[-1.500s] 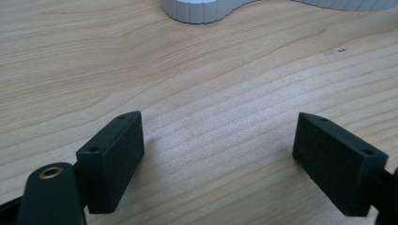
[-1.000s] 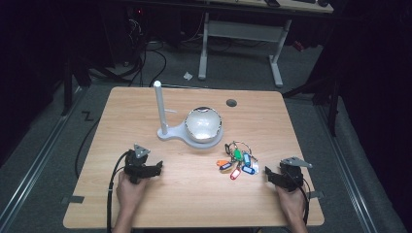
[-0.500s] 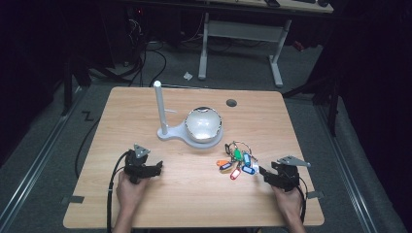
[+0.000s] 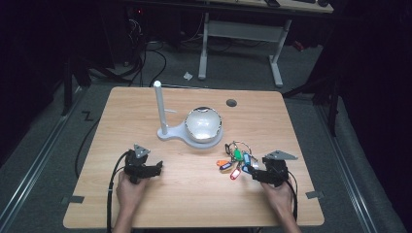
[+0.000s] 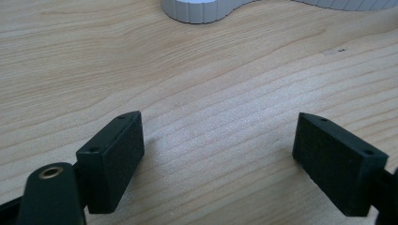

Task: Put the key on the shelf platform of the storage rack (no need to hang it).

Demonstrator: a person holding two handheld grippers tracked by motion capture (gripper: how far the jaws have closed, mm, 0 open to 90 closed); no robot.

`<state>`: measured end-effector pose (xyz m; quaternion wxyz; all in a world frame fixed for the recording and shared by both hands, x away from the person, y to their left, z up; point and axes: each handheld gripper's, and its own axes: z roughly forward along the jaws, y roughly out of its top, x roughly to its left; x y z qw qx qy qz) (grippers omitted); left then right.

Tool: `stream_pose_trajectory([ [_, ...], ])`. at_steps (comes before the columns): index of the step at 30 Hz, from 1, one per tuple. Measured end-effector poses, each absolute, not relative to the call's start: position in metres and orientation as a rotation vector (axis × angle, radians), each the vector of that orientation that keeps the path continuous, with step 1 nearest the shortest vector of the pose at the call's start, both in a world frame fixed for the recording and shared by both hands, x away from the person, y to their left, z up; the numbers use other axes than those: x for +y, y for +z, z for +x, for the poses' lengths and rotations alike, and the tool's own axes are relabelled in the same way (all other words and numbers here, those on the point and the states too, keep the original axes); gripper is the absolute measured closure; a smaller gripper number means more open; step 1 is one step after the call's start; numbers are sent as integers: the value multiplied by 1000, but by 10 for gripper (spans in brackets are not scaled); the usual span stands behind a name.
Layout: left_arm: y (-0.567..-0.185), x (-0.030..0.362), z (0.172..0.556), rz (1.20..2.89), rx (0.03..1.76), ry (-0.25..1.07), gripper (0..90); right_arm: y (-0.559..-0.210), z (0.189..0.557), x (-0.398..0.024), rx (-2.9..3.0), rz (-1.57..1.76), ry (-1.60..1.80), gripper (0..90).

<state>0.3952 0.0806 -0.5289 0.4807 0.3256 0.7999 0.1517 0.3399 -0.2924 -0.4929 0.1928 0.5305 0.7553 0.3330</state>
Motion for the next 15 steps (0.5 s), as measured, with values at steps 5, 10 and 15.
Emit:
stream_pose_trajectory([
  [5,-529,81,395,795,1950,371,172,-496,351,-280,2145,1490,868,248],
  [10,-529,81,395,794,1951,370,172,-497,358,-273,2152,1492,867,239],
  [15,-529,81,395,794,1951,370,172,-499,369,-266,2164,1504,832,214],
])
